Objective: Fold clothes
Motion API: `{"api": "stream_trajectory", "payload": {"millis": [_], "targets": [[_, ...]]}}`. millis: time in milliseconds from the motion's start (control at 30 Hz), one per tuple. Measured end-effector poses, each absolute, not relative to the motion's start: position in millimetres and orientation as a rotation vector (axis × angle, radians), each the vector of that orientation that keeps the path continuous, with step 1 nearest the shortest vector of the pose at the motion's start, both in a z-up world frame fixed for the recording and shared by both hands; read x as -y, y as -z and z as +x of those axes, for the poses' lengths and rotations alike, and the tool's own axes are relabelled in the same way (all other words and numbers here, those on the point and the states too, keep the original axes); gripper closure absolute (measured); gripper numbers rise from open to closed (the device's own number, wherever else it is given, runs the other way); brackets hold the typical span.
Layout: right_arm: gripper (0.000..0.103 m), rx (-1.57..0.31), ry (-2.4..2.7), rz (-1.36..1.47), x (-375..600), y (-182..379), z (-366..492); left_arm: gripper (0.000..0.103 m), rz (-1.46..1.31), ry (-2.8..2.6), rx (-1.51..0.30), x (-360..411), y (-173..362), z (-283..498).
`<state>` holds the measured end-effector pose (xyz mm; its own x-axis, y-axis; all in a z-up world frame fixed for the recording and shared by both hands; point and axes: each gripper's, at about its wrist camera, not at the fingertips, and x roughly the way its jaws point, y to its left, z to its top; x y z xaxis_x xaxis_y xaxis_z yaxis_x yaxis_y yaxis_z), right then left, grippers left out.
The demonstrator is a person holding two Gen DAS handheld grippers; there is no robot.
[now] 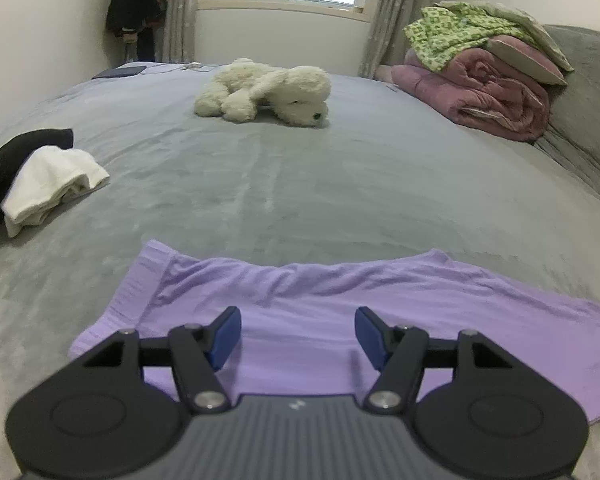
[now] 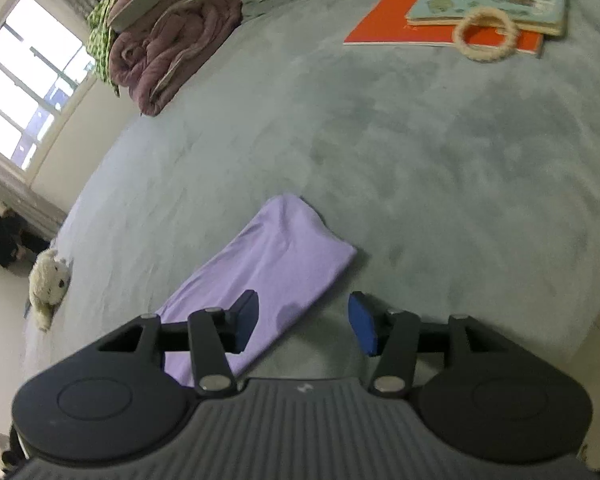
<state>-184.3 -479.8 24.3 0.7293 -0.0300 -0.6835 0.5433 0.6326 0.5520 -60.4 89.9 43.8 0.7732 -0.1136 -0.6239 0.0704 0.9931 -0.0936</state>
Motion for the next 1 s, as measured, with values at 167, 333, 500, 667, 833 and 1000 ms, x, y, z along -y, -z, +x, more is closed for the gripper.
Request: {"api": "stream_trajectory", "payload": {"millis": [167,333,500,667,833,1000], "targets": [[0.047,-0.714,0.368,0.763,476.1,-23.5,-172.6,0.039,-0.058,0.110,-0.693,-82.8,-40.2,-58.3],[0.046,-0.703,0.392,0.678,464.9,-23.3,-169.1,0.039,-0.024,0.125,-0.694,-69.7,-37.9,-57.9],[0.046,-0.658,0.421,0.694,463.9,-20.5,-168.1,0.039,-0.017,0.134,-0.693,-61.5,-38.3,-56.8],[0.047,-0.632,0.437,0.697,465.1,-21.4,-162.2,0.039,-0.006,0.130,-0.696,-56.6,-37.2,-56.2],[0.074,-0.644,0.474,0.631,460.5,-22.4,-157.0,0.039,-0.007,0.120,-0.707,-56.4,-35.0,-53.9],[0.095,-0.633,0.475,0.626,459.1,-20.6,-158.3,0.039,-0.005,0.117,-0.708,-55.0,-34.6,-53.9]]}}
